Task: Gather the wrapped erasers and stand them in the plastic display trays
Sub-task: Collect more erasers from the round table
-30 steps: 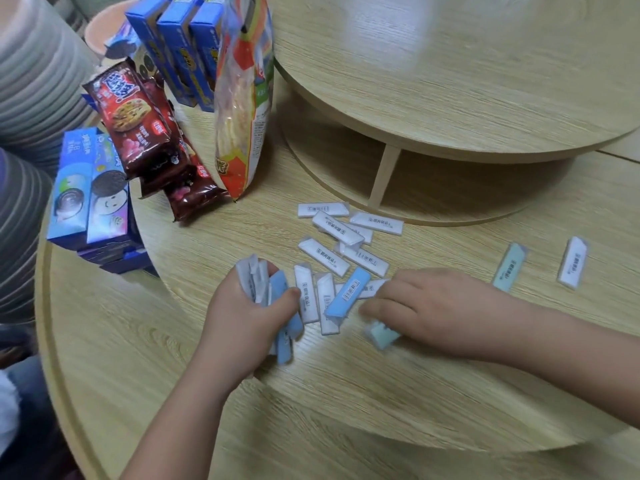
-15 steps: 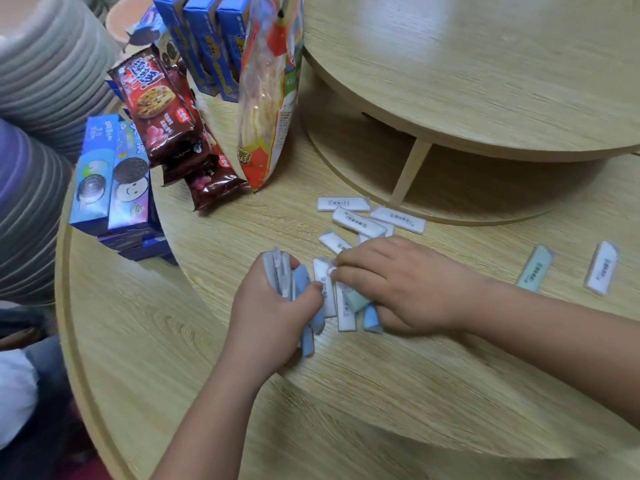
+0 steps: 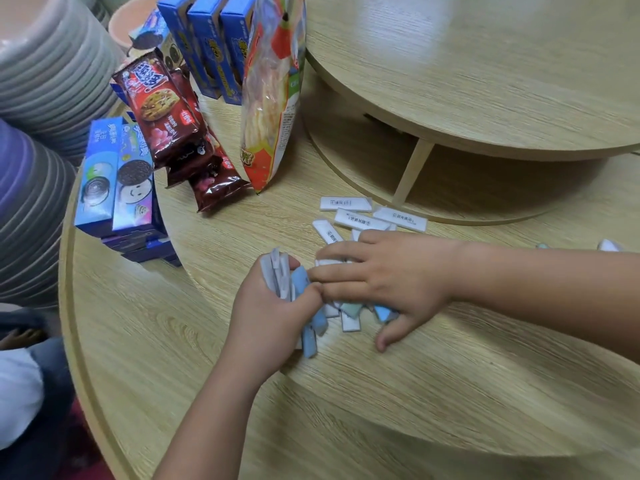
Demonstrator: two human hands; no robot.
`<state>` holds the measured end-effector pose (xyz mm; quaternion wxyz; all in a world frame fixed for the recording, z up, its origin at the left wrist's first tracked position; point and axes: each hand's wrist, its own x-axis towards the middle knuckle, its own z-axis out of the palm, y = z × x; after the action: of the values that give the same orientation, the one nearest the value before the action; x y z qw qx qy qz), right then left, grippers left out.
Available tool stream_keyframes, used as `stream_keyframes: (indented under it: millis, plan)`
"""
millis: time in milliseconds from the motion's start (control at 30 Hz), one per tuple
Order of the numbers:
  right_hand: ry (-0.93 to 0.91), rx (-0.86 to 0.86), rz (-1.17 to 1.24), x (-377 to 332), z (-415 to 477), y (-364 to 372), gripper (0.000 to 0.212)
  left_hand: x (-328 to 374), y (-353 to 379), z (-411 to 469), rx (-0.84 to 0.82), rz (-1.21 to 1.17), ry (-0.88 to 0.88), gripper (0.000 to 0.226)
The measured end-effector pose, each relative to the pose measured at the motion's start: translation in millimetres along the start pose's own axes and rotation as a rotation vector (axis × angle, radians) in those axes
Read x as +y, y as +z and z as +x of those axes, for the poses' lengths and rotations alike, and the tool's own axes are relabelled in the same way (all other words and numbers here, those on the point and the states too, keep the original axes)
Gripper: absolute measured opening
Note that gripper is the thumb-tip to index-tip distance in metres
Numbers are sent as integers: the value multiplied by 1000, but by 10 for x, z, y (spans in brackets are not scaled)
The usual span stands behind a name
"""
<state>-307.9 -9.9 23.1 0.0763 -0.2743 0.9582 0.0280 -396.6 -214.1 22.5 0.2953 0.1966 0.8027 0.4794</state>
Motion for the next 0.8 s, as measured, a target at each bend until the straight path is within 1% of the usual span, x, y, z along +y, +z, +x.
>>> stream_keyframes:
  millis: [100, 167, 367, 433, 467, 667, 800]
  plan:
    - [-64, 42, -2, 52, 49, 11, 80, 5, -2, -16, 60, -17, 9, 19]
    - [-71, 59, 22, 56, 17, 40, 72, 6, 3, -20, 82, -31, 18, 19]
    - [34, 85, 119, -58, -196, 122, 49, -12, 4, -20, 57, -16, 35, 21]
    - [57, 93, 109, -116, -296, 156, 32, -15, 7, -20, 58, -1, 35, 22]
    - [60, 107, 87, -150, -339, 179, 30, -18, 7, -20, 60, 4, 31, 23]
    - [144, 128, 87, -349, -396, 219, 51, -17, 24, -21, 56, -1, -6, 26]
    - [246, 184, 117, -396, -370, 190, 60, -5, 37, -28, 69, -1, -10, 26]
